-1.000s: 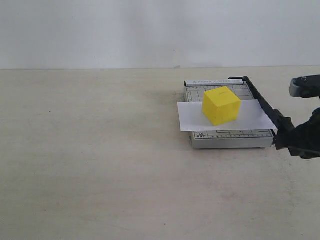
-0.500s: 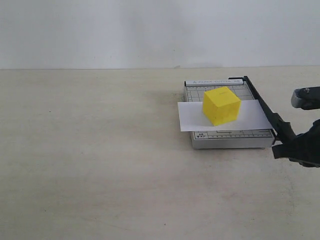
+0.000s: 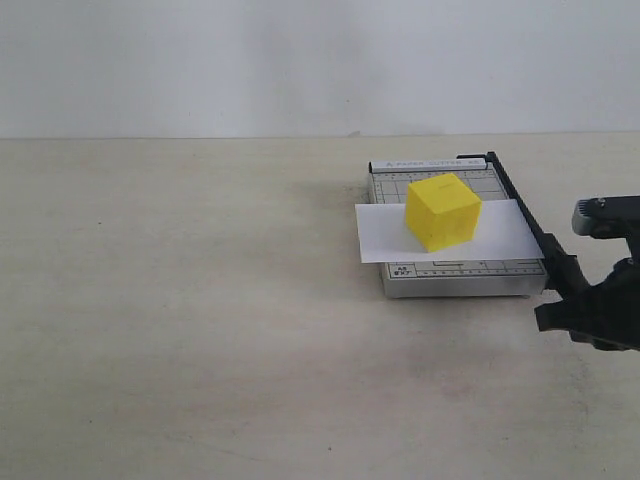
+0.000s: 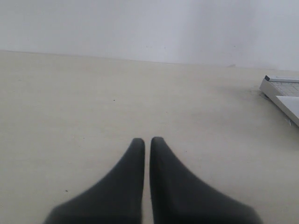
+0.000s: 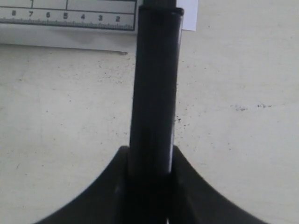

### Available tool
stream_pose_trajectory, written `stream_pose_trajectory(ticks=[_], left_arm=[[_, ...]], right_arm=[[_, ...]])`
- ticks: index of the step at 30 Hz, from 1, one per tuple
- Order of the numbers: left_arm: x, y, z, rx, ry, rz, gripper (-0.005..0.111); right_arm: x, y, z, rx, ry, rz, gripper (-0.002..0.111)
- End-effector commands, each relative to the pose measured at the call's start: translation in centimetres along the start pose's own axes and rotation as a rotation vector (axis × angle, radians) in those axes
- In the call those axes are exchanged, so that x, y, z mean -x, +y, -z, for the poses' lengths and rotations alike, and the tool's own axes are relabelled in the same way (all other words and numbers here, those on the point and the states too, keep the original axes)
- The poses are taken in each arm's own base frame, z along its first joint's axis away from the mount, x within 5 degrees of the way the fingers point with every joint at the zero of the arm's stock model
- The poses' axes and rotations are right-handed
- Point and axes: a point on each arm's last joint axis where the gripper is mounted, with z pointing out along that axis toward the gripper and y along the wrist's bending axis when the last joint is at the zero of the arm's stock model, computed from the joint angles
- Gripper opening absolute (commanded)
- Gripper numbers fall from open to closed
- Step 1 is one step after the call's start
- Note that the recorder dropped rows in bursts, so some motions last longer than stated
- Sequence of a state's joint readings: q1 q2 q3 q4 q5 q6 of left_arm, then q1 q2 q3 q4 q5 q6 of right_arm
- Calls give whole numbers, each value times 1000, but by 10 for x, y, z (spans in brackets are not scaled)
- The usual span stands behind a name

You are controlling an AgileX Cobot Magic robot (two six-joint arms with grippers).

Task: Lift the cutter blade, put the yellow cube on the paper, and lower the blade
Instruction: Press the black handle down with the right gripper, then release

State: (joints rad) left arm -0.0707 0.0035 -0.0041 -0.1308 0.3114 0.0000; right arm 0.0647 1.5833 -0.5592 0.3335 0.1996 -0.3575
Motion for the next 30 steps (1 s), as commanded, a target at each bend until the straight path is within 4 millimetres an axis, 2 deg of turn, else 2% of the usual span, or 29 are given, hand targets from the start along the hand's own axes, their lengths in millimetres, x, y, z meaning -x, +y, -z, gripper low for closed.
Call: stream_pose_trajectory(ticks=[1,4,6,10,11,16,25,30], left_arm=[[-1,0,0,3,-6,-8,5],[-1,0,0,3,-6,-8,5],[-1,0,0,3,-6,-8,5],[-1,0,0,3,-6,-8,5],[-1,0,0,3,-6,-8,5],[-1,0,0,3,-6,-8,5],[-1,0,0,3,-6,-8,5],[-1,0,0,3,-6,-8,5]], right_arm=[[-22,4,-7,45,168,28,5],[-19,6,-5,71,196,49,9],[-14,9,-4,96,204,45,22],[-10,11,-3,122,196,21,75],[-10,11,-3,120,192,21,83],[-2,10,-2,116,162,33,75],[37,10,9,115,70,137,76],[42,8,11,95,48,164,76]])
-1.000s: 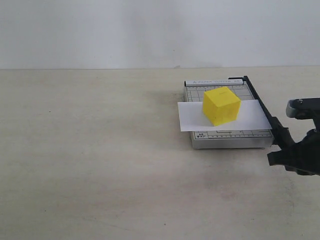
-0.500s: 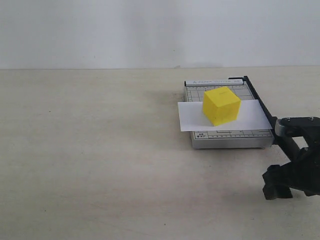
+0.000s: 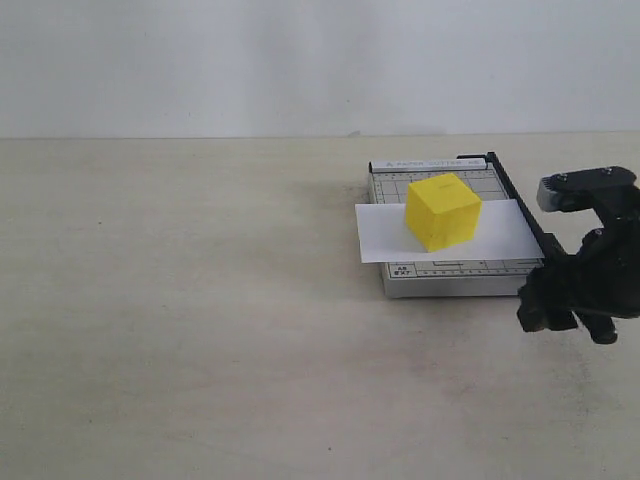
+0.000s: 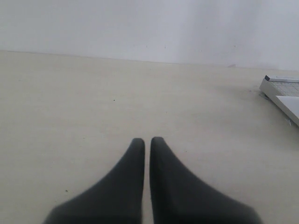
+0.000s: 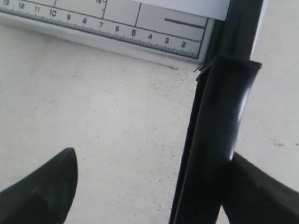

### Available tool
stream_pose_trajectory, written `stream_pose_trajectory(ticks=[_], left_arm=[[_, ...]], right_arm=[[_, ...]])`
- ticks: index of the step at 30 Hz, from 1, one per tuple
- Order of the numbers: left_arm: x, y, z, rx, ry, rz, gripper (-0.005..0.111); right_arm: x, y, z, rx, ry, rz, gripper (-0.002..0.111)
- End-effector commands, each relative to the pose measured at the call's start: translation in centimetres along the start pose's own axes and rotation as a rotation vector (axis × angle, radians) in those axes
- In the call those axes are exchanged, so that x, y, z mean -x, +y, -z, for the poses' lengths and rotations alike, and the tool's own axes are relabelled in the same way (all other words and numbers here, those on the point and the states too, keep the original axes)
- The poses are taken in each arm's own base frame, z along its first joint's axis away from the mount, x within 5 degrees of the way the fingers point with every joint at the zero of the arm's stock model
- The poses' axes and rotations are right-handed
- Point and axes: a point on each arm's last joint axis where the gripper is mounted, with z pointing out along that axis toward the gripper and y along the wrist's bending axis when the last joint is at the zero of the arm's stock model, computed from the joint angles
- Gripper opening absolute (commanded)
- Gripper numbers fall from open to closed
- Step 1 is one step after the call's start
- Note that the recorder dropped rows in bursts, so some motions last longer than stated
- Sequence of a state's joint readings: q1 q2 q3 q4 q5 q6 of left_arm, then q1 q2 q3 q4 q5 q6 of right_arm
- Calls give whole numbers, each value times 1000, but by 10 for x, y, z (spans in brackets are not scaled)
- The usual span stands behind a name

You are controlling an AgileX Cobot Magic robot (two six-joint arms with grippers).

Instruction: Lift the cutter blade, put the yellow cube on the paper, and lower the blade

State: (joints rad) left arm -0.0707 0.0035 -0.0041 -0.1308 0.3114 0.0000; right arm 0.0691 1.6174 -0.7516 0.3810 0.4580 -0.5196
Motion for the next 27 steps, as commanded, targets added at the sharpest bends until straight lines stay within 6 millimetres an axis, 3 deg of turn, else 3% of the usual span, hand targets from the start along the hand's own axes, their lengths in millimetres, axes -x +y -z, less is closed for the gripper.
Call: stream_pose_trajectory(ticks=[1,6,12,14,20,23,27], left_arm=[[-1,0,0,3,-6,-8,5],[-1,0,0,3,-6,-8,5],[-1,0,0,3,-6,-8,5],[-1,0,0,3,-6,-8,5],[-1,0,0,3,-4,-9,5],[-1,0,0,3,-4,-9,5],[-1,0,0,3,-4,-9,5]], right_arm=[[4,-2,4,-23,-28,29,76],[14,0,41,-88,-185,57,76],[11,9,87,-88,-308,8,72],[8,13,107,-91,-371,0,51],[-15,21,142,-131,-561,3,-1],[-39,26,149,-137,-663,-33,0],[-81,33,145,-111,-752,-110,0]])
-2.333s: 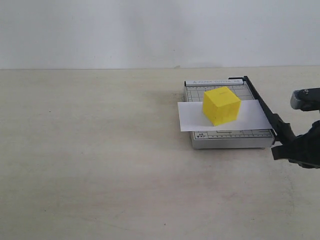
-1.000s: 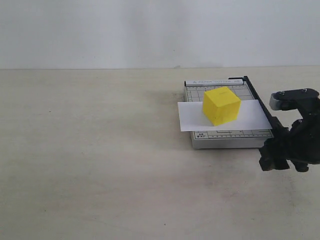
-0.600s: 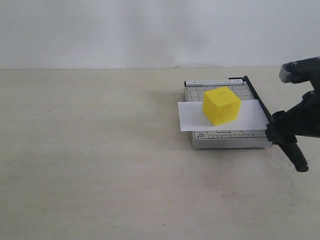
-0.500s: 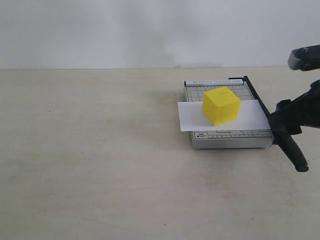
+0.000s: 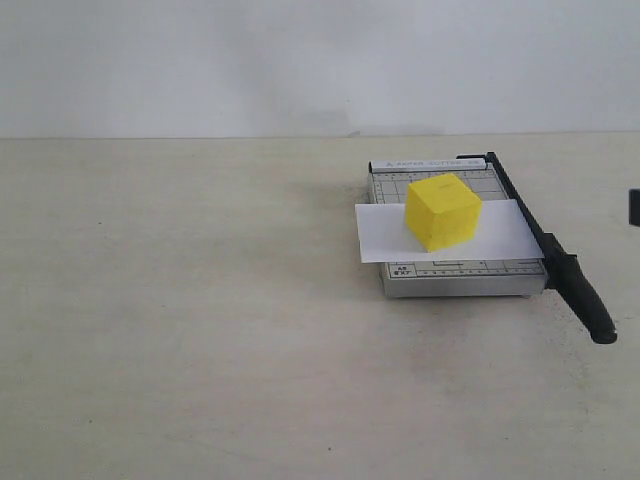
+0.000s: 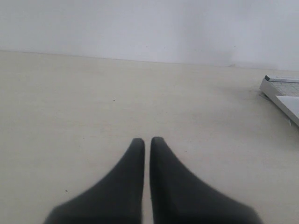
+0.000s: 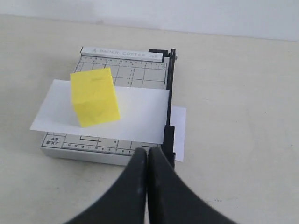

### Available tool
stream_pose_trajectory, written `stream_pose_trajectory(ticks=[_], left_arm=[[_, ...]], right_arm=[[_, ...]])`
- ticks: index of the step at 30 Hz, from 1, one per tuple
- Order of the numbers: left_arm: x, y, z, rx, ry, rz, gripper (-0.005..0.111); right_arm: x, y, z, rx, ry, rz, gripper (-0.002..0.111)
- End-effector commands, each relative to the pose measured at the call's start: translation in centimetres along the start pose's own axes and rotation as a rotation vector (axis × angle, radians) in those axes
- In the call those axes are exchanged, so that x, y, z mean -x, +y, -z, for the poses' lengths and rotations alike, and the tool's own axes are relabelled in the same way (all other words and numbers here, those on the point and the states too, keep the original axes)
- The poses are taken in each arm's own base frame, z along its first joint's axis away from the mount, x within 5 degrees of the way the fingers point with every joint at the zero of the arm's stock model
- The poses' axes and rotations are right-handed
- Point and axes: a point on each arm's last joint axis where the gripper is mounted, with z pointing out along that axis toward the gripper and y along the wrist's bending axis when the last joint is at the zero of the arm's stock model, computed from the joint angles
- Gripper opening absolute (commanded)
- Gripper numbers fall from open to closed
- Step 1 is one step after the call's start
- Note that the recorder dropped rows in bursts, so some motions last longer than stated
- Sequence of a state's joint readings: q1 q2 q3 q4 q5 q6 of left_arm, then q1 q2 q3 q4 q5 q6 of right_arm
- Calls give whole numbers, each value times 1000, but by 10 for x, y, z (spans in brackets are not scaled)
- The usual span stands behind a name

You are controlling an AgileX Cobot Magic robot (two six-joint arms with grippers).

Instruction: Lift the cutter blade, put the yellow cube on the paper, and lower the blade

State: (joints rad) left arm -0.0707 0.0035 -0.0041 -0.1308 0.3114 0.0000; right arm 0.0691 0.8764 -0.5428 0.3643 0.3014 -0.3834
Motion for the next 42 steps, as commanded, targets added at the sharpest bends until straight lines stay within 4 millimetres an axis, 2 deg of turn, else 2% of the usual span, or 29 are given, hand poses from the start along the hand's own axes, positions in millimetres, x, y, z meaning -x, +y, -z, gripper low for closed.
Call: stream_pose_trajectory(ticks=[1,3,5,8,15,30,35,42], left_arm=[[-1,0,0,3,-4,-9,5],[-1,0,0,3,-4,-9,5],[-1,0,0,3,-4,-9,5],[-1,0,0,3,-4,-9,5],[-1,0,0,3,-4,-9,5],[-1,0,0,3,-4,-9,5],[-1,0,0,3,-4,-9,5],[-1,0,0,3,-4,-9,5]], right_arm=[[-33,3,24,-4,-110,-91,0],[-50,5,33,2,-142,-120,0],[-58,6,41,11,-206,-199,0],[-69,8,51,25,-250,-202,0],[-74,12,69,56,-340,-201,0],[-74,12,71,57,-351,-200,0],[-89,9,65,24,-377,-200,0],[-124,9,63,-14,-432,-87,0]])
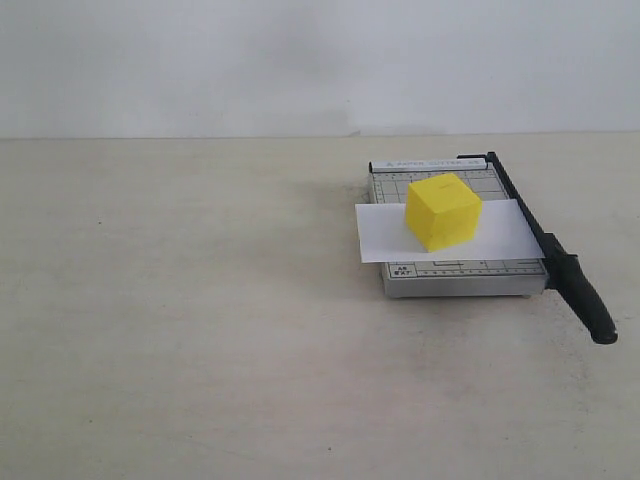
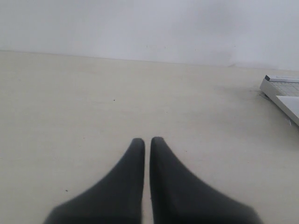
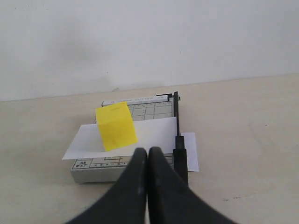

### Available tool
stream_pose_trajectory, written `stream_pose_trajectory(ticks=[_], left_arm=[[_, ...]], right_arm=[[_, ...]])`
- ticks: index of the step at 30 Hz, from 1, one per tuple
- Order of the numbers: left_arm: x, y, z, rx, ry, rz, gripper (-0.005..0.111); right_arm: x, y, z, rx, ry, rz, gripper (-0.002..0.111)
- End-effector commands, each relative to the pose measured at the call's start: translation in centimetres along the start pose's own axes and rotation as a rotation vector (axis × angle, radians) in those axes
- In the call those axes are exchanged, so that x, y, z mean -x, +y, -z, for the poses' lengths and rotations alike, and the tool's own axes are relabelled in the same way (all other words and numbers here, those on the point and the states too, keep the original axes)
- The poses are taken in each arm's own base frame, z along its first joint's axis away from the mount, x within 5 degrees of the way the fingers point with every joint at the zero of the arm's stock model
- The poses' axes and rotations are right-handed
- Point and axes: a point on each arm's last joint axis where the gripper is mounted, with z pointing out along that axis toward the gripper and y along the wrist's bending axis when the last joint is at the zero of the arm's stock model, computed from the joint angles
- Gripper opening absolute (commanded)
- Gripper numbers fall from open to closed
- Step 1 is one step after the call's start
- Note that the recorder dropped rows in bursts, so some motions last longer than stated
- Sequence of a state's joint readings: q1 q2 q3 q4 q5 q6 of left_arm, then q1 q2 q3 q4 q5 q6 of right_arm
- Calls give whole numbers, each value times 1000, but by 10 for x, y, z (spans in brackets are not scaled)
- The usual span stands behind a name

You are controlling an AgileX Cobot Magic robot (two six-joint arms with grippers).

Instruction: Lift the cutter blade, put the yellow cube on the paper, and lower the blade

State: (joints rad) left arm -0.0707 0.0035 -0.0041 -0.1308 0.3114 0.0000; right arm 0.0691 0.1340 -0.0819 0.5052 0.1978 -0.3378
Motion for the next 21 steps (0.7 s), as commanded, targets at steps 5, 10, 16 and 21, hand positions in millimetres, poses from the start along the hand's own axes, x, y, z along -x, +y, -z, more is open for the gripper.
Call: stream_pose_trajectory(ticks=[5,10,16,21], left_arm=[[-1,0,0,3,-4,-9,5],[-1,0,0,3,-4,-9,5],[-1,0,0,3,-4,-9,5],[-1,0,0,3,-4,-9,5]], right_arm=[[-20,-6,6,-28,-60,64,0],[-22,-7,6,-35,-34,50,0],[-23,-7,6,-37,-23,64,0],[-23,-7,6,-37,-20,64,0]])
